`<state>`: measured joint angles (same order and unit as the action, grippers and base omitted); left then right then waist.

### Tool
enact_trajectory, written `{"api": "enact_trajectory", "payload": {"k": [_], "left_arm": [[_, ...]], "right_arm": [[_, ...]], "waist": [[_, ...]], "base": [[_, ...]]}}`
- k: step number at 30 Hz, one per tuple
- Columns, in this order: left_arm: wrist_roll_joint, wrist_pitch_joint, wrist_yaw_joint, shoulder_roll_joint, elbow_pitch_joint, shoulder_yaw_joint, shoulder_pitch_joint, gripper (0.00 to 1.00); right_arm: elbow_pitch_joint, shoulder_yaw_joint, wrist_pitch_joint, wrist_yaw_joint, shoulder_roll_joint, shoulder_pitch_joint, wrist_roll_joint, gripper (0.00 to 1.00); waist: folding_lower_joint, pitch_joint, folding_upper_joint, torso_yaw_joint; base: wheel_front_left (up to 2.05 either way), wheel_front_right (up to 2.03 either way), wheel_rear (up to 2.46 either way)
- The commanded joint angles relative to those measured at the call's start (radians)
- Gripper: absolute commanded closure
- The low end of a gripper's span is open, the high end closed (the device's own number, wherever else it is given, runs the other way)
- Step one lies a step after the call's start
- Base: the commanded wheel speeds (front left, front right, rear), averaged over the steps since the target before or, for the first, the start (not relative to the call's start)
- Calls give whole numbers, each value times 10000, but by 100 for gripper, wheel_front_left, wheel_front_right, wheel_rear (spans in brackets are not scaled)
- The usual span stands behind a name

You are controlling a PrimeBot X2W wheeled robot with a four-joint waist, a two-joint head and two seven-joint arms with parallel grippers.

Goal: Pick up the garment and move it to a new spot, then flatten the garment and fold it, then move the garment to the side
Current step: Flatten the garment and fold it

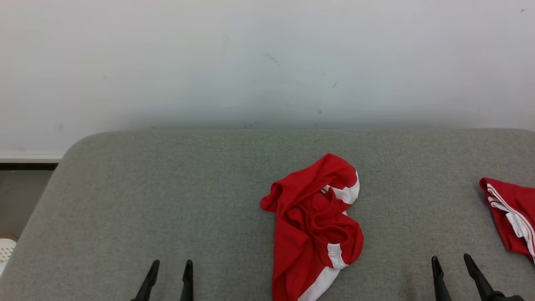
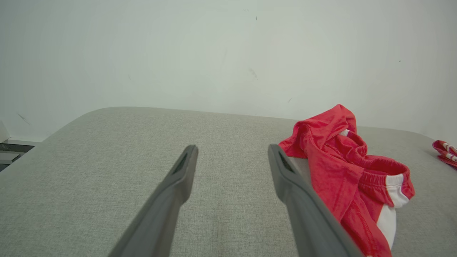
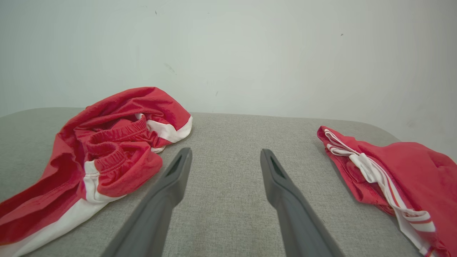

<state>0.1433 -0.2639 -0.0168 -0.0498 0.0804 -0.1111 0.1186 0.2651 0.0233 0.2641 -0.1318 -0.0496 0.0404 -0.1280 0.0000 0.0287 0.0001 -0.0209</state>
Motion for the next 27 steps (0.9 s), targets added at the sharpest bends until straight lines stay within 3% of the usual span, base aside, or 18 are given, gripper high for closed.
{"api": "enact_trajectory", "payload": {"k": [1, 16, 22, 27], "left_arm": [[47, 1, 38, -23, 13, -11, 85, 0], [-16, 1, -22, -22, -168, -117, -388, 0], [-573, 1, -579, -22, -26, -854, -1633, 0], [-855, 173, -987, -56, 1166, -2118, -3048, 0]], "right_arm": [[18, 1, -3, 25, -26, 63, -148, 0], [-8, -114, -3, 25, -27, -199, -114, 0], [-81, -248, -3, 25, -26, -427, -234, 0], [-46, -379, -3, 25, -24, -497, -314, 0]], "waist": [[0, -11, -1, -11], [0, -113, -1, 295], [0, -226, -1, 1043], [0, -404, -1, 1702]], "base": [[0, 0, 0], [0, 0, 0], [0, 0, 0], [0, 0, 0]]}}
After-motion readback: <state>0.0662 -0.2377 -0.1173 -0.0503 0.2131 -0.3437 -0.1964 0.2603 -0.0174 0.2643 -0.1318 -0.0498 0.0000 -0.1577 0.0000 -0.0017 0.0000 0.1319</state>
